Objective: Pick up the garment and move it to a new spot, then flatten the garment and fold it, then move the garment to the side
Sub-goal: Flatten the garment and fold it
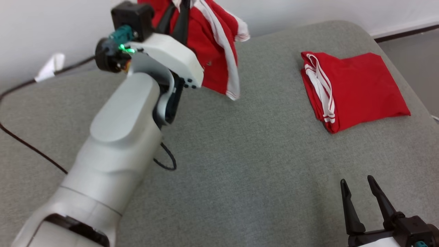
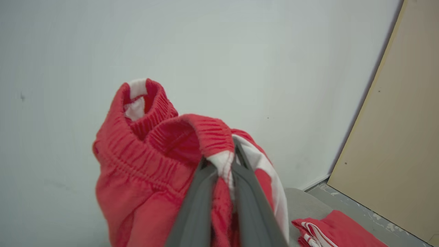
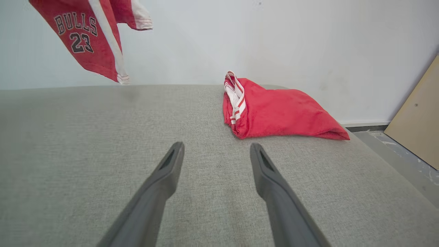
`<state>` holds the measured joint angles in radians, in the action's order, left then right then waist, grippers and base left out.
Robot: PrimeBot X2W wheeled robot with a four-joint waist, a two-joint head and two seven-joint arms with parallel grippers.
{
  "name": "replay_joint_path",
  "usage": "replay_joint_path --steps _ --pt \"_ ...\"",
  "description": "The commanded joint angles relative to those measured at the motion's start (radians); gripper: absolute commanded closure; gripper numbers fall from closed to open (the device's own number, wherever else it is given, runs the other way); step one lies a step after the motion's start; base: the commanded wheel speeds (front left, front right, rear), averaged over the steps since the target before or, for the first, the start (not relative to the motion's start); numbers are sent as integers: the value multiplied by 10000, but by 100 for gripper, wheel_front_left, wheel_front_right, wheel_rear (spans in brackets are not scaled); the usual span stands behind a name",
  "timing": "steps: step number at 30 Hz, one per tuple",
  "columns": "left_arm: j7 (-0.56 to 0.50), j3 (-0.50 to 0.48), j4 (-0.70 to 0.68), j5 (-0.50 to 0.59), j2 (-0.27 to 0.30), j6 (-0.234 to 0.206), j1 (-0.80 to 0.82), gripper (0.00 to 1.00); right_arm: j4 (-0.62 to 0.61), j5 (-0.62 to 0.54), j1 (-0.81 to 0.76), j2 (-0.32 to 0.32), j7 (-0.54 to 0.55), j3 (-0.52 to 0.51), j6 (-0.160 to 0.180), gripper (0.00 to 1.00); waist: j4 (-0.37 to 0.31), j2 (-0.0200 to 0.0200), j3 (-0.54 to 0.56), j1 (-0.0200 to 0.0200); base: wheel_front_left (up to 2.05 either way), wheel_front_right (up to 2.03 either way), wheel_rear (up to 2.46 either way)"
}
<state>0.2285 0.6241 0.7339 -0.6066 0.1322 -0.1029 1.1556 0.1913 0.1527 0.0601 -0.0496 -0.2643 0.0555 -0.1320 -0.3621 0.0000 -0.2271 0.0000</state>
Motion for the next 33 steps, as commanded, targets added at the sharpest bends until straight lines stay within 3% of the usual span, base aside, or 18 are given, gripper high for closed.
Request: replay_joint_path --steps 1,7,17,18,19,20,21,26,33 --pt "186 -68 179 -62 -89 -27 -396 100 -30 82 125 -21 10 -37 27 0 -213 0 -267 0 0 0 0" --pt "378 -196 379 14 -430 83 -1855 100 -32 132 73 -21 10 -307 27 0 -31 0 -525 0 0 0 0" --pt "355 -1274 -1601 874 -555 304 -5398 100 59 -351 -240 -24 10 -735 27 0 1325 0 215 0 0 0 0" --pt "354 -1348 -1776 930 -579 377 -5719 73 62 -424 -259 -24 10 -720 27 0 1448 0 300 0 0 0 0" --pt "354 -1409 -1936 1027 -601 471 -5991 60 68 -503 -281 -19 10 -738 27 0 1574 0 380 0 0 0 0" --pt "351 -1445 -2077 1134 -619 547 -6250 39 71 -568 -309 -22 10 -767 27 0 1700 0 469 0 0 0 0" --pt "350 -1467 -2199 1224 -645 623 -6496 0 78 -627 -360 -24 10 -795 27 0 1816 0 549 0 0 0 0" --pt "351 -1469 -2478 1441 -726 994 -7551 0 109 -851 -563 -26 10 -891 27 0 2253 0 899 0 0 0 0" --pt "350 -2153 -3450 1470 -653 1128 -8894 0 61 -910 -960 -24 10 -1002 27 0 2501 0 1291 0 0 0 0"
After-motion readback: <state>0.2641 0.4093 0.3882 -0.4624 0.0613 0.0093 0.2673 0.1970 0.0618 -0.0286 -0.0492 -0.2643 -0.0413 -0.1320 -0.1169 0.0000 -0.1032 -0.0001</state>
